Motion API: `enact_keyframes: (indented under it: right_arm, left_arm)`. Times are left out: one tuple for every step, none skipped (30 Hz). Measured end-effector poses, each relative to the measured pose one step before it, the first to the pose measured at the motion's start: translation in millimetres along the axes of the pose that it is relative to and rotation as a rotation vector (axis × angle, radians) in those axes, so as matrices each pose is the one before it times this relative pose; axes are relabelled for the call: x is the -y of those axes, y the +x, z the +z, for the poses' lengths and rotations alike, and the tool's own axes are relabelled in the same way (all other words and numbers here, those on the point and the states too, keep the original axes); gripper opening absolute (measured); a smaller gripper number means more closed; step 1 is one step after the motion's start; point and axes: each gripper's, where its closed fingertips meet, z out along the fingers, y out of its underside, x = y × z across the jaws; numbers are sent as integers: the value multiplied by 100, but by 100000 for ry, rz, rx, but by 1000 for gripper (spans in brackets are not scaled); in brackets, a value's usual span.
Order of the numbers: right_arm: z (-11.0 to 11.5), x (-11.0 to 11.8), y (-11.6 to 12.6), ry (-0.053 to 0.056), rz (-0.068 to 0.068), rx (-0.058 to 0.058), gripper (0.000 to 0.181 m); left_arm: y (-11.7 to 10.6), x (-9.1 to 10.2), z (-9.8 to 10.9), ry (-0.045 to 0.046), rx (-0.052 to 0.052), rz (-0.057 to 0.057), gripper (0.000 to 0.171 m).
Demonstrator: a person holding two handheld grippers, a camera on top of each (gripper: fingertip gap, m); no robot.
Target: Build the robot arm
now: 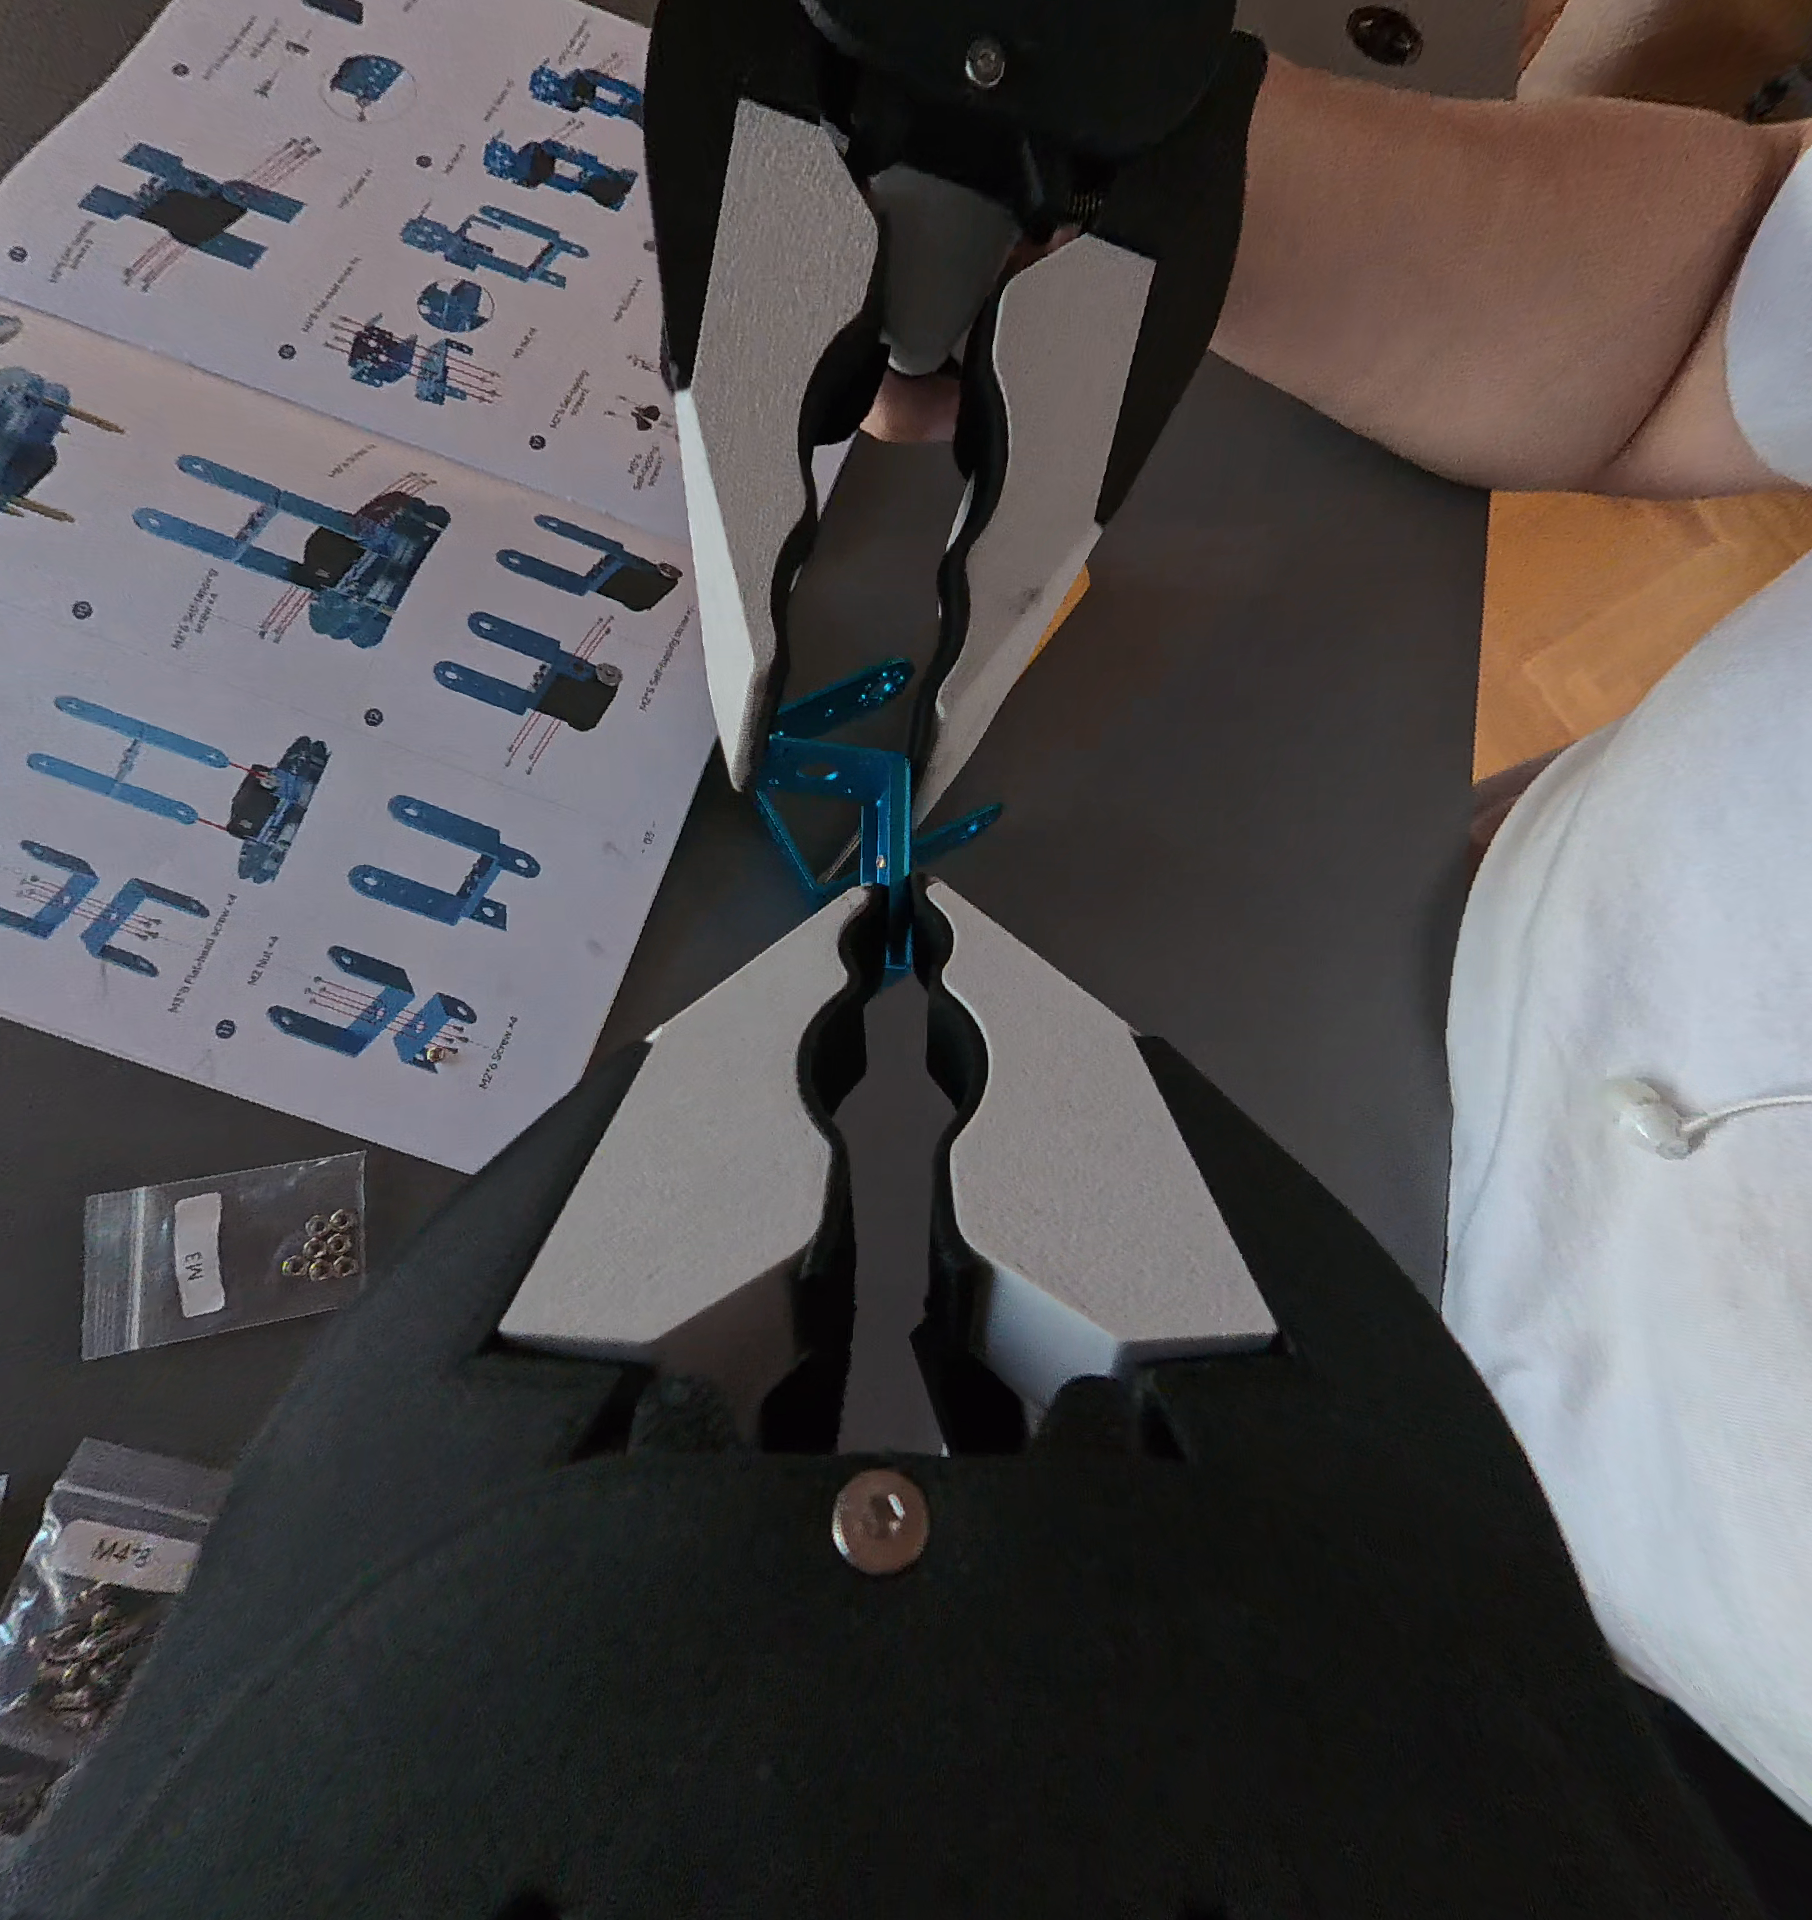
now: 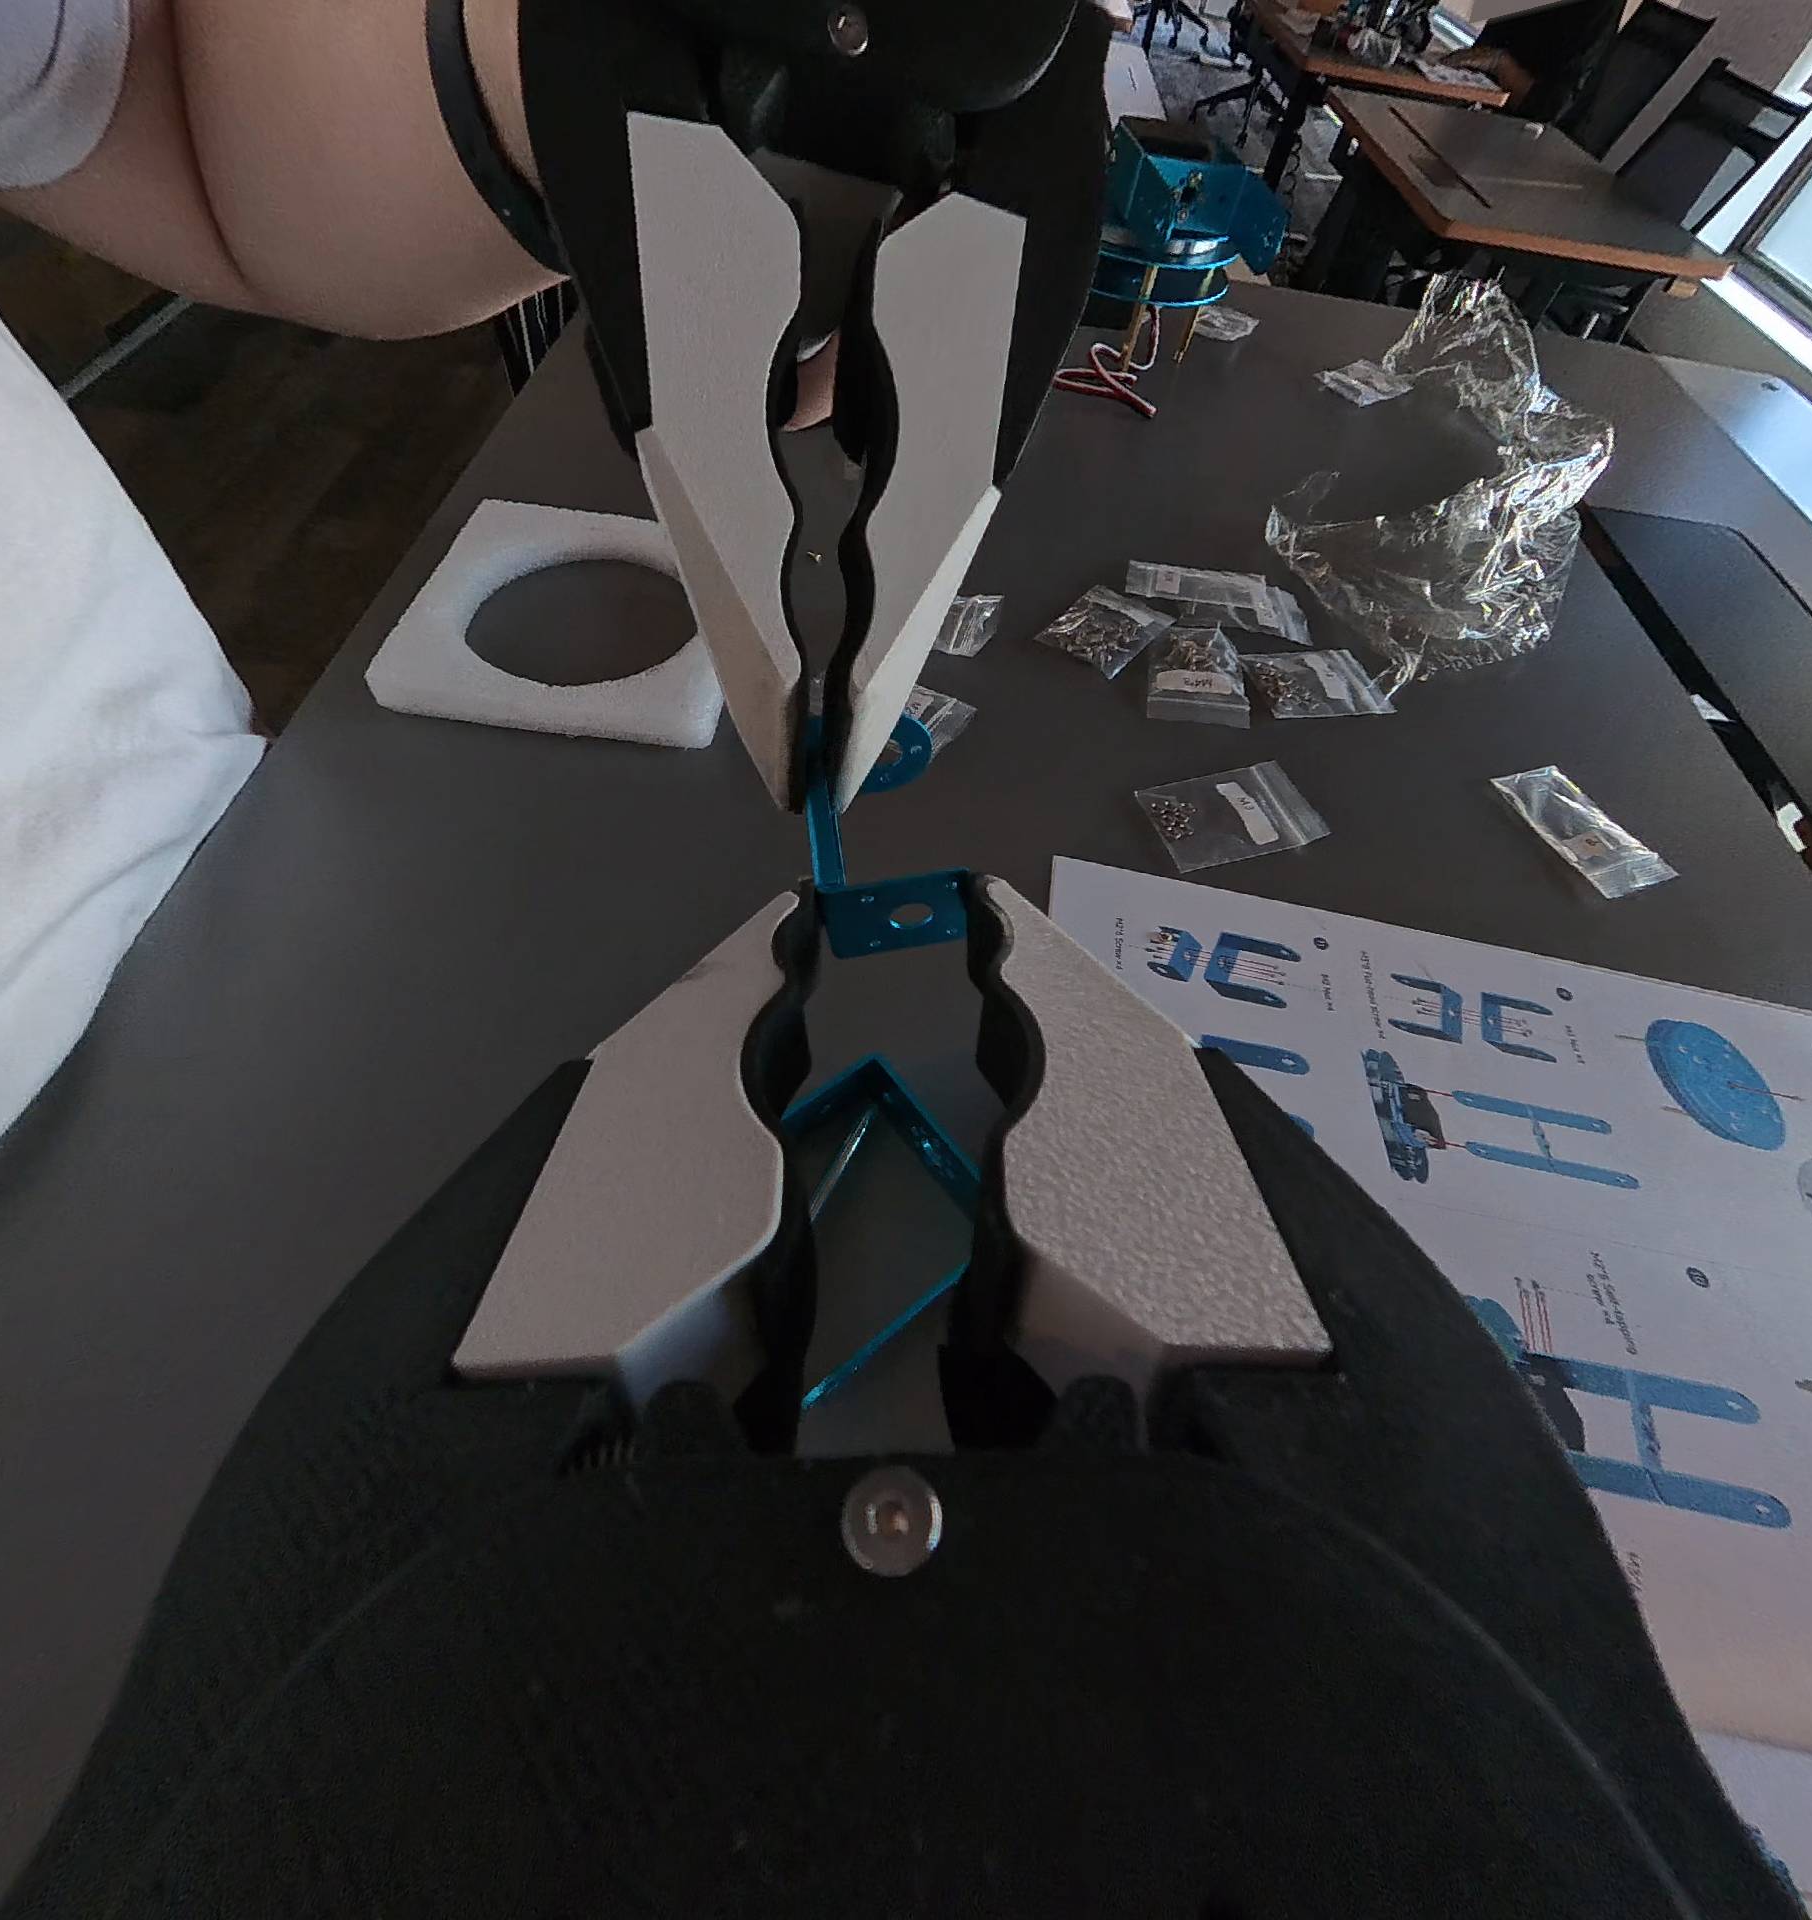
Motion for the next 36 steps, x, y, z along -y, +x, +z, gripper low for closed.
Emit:
enact_keyframes:
  right_arm:
    - [-22, 12, 92, -202, 39, -633, 27]
    - [5, -32, 95, -176, 98, -499, 27]
    - [16, -48, 159, 44, 1, -831, 27]
    - [-32, -71, 165, 75, 151, -743, 27]
    - [-117, -62, 83, -151, 515, -51, 29]
    - [-238, -149, 151, -1102, 1054, -363, 35]
    - [-413, -209, 312, -1805, 1241, -1380, 39]
    - [-584, -237, 421, -1954, 1852, -2217, 41]
    - [-690, -364, 558, -2485, 3835, -3463, 42]
    - [-720, -634, 773, -3118, 5531, -5637, 41]
    - [-637, -938, 882, -3456, 5562, -7467, 41]
    - [-462, -1222, 748, -3732, 5168, -7787, 39]
    - [-244, -1342, 388, -3395, 4414, -6761, 38]
    - [-39, -1137, -98, -1269, 2832, -4466, 37]
    - [79, -988, -471, -569, 1980, -2355, 35]
    - [141, -933, -544, -1237, 1983, -1739, 34]
    - [166, -766, -619, -1131, 1881, -791, 34]
    - [166, -556, -491, -708, 1483, -907, 34]
    - [115, -351, -205, -283, 646, -1935, 32]
    - [89, -185, -41, 122, -16, -1913, 27]
    - [142, -30, -52, 488, 514, -881, 22]
    - [197, 89, -38, 898, 1415, -360, 20]
    - [245, 2, -5, 109, 1156, -27, 21]
    - [210, -145, 20, -1134, 429, 194, 18]
    - [96, 81, 89, 133, 525, 0, 16]
    - [86, 68, 59, 210, 796, 170, 16]
    - [92, 31, -15, 141, 955, 325, 17]
    - [40, 29, 48, 127, 678, -237, 16]
    - [34, 14, 79, -134, 280, -583, 16]
    - [49, -4, 110, -472, 13, -781, 16]
    - [48, -80, 114, -1522, -105, -1059, 17]
    - [53, -100, 120, -1896, -950, -1435, 17]
    - [39, -66, 192, -1689, -1268, -2306, 16]
    - [55, -42, 77, -1432, -1606, -1866, 16]
    - [50, 33, 0, -531, -1297, -1378, 13]
    - [58, 70, -78, 496, -1447, -538, 5]
  left_arm:
    - [-86, -17, 36, 829, -50, -1127, 2]
    - [-118, -11, 43, 1061, -58, -1314, 2]
    - [-130, 56, 23, 1809, -123, -1668, 2]
    - [-91, 142, 2, 2671, -554, -2220, 2]
    - [-176, 160, -60, 3067, -280, -2833, 2]
    - [-339, 128, -128, 2972, 321, -2874, 2]
    - [-354, 88, -173, 2797, 73, -2641, 2]
    - [-410, 137, -233, 3083, 181, -2747, 2]
    - [-491, 257, -288, 3875, 708, -3240, 2]
    - [-406, 327, -302, 4165, 112, -3528, 2]
    - [-305, 329, -284, 3916, -493, -3379, 2]
    - [-392, 250, -257, 3357, 98, -3105, 2]
    - [-517, 207, -227, 2779, 1219, -2591, 2]
    - [-539, 170, -177, 2462, 1595, -1906, 2]
    - [-404, 162, -120, 2185, 1022, -1778, 2]
    - [-215, 147, -30, 1856, 29, -1902, 2]
    - [-109, 77, 42, 1379, -531, -1978, 2]
    - [-98, -17, 122, 632, -524, -2003, 2]
    - [-61, -64, 169, 206, -758, -1741, 2]
    - [15, -103, 199, -69, -990, -1425, 2]
    - [-70, -112, 209, -160, -319, -1446, 2]
    - [-97, -78, 182, 20, -44, -1286, 2]
    - [-24, -91, 175, -215, -506, -1128, 2]
    - [-37, -113, 139, -486, -429, -1287, 2]
    - [-99, -107, 113, -355, -20, -1503, 2]
    - [-88, -89, 85, -157, -95, -1628, 2]
    - [-45, -129, 59, -370, -452, -1853, 2]
    - [-94, -168, 48, -552, -308, -2358, 2]
    - [-131, -163, 28, -519, -97, -2579, 2]
    - [-100, -138, -3, -463, -292, -2379, 2]
    - [-84, -109, -30, -462, -299, -2259, 2]
    - [-96, -50, -58, -283, -196, -2155, 2]
    - [-43, 11, -105, 28, -332, -1805, 2]
    - [-15, 58, -115, 217, -268, -1453, 2]
    - [-65, 87, -136, 385, 223, -1152, 2]
    - [-38, 109, -140, 577, 325, -732, 2]
